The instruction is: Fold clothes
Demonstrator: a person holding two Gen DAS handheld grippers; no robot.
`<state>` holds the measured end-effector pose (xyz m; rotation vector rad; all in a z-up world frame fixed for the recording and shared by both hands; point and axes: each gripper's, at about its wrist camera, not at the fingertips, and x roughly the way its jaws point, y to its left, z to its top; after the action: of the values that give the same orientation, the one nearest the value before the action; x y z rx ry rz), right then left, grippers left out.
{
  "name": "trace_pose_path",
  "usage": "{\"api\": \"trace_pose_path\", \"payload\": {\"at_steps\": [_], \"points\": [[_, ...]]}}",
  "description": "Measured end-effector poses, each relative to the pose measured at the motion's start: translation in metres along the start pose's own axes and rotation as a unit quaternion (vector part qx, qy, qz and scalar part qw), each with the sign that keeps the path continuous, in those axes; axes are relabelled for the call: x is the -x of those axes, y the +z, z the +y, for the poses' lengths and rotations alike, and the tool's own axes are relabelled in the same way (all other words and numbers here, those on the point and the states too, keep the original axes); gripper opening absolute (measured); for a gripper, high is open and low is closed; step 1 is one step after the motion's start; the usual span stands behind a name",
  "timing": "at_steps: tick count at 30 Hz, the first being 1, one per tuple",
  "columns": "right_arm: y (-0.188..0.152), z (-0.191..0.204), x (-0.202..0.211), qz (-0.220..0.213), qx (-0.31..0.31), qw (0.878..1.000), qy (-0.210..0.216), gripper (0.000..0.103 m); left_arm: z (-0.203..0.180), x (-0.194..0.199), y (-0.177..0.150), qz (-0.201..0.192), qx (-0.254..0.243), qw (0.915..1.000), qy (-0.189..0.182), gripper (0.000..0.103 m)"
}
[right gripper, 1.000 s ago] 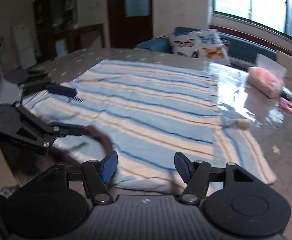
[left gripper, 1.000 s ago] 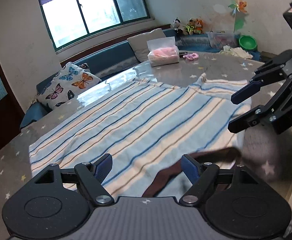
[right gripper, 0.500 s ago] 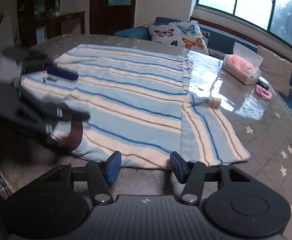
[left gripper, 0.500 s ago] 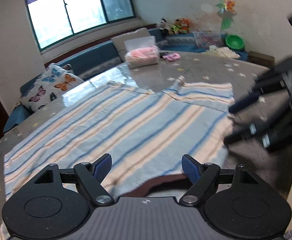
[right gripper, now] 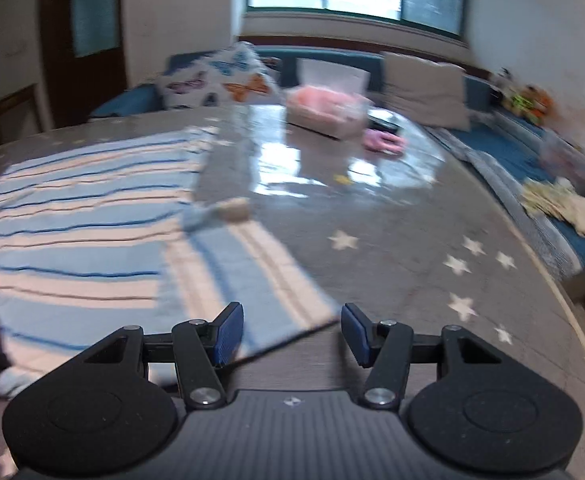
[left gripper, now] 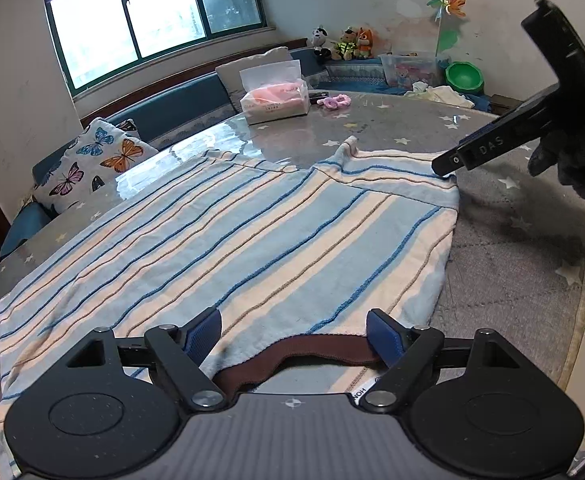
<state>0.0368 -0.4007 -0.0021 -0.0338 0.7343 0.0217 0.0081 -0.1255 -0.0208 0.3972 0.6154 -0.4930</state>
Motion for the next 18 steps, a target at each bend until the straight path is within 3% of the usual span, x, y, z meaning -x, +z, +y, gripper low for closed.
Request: {"api": "trace_pose_path", "payload": {"at_steps": [5, 9, 18], "points": [[-0.004, -0.011, -0.007, 0.006, -0.031, 0.999, 0.002, 0.039, 0.003, 0.001, 0.001, 0.0, 0.006, 1.0, 0.003, 0.084], [-0.003, -0.012, -0.008, 0.003, -0.041, 0.999, 0.003, 0.009, 0.005, 0.001, 0.002, -0.001, 0.011, 0.9999, 0.008, 0.084], [0.012, -0.003, 0.025, -0.039, -0.035, 0.998, 0.044, 0.005, 0.019, 0.007, 0.0, -0.004, 0.029, 0.9992, 0.026, 0.086]]}}
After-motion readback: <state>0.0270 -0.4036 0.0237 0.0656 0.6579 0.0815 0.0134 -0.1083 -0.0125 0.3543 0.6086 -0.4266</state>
